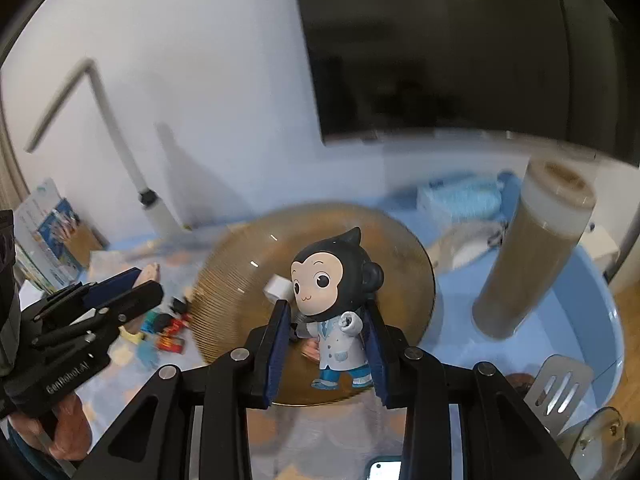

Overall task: Organize rigid objects
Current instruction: 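Carry the eraser and monkey figurine over the glass bowl and release, then withdraw both open tools back over the table, then grasp the clear plastic cup with left gripper while right grasps the teal gummy toy, then carry the cup and gummy toy over the bowl and open both grippers, then withdraw both open tools back over the remaining items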

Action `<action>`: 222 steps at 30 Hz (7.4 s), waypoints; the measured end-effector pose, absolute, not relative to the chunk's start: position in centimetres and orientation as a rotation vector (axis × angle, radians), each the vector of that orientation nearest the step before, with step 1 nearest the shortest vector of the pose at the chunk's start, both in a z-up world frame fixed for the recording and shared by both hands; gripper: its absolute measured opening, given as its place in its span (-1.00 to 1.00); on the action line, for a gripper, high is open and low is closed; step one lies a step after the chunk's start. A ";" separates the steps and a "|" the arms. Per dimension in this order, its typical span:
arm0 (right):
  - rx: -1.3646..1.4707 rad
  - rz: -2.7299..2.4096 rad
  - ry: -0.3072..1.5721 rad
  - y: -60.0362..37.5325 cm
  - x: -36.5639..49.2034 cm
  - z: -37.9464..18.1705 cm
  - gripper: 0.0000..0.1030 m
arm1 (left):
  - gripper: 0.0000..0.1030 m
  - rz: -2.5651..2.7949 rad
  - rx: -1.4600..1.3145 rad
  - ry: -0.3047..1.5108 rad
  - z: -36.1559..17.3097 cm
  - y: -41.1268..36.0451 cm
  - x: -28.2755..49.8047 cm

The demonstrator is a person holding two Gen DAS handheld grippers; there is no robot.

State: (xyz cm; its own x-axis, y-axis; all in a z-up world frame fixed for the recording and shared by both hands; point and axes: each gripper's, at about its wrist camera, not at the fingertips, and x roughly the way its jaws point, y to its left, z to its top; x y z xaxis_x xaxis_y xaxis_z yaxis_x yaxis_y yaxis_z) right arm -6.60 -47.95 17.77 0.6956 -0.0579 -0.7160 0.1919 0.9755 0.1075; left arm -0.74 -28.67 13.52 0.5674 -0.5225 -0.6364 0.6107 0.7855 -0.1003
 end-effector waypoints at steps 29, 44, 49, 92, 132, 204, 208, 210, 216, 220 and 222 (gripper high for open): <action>0.239 0.114 0.752 -36.7 -10.5 18.4 0.27 | 0.44 -0.295 -0.138 0.685 13.1 -6.5 -3.8; 0.105 0.158 0.883 -30.4 -7.6 4.1 0.36 | 0.44 -0.139 -0.082 0.814 2.0 -1.3 -3.0; 0.133 0.142 0.887 -31.0 -7.5 4.0 0.36 | 0.44 -0.137 -0.073 0.824 1.8 -1.5 -3.0; 0.063 0.323 0.946 -25.5 -3.7 5.6 -0.46 | -0.10 -0.258 -0.105 0.870 3.1 -5.7 -1.4; -0.035 0.239 0.874 -29.1 -12.9 6.3 -0.30 | -0.10 -0.344 -0.002 0.825 4.6 -11.0 -4.3; 0.117 0.149 0.866 -31.5 -8.5 4.1 0.02 | 0.56 -0.099 -0.124 0.857 2.0 -2.3 -2.8; 0.120 0.168 0.881 -31.4 -8.3 3.9 0.02 | 0.56 -0.083 -0.108 0.835 2.2 -2.5 -3.1; 0.110 0.167 0.879 -31.3 -8.3 3.9 0.02 | 0.56 -0.083 -0.102 0.834 2.2 -2.6 -3.1; 0.104 0.158 0.888 -31.2 -8.3 3.9 0.02 | 0.56 -0.095 -0.111 0.837 2.2 -2.4 -3.0; 0.096 0.152 0.894 -31.1 -8.2 3.8 0.02 | 0.56 -0.094 -0.112 0.835 2.2 -2.4 -3.1; 0.097 0.151 0.893 -31.2 -8.2 3.8 0.02 | 0.56 -0.096 -0.112 0.832 2.3 -2.4 -3.1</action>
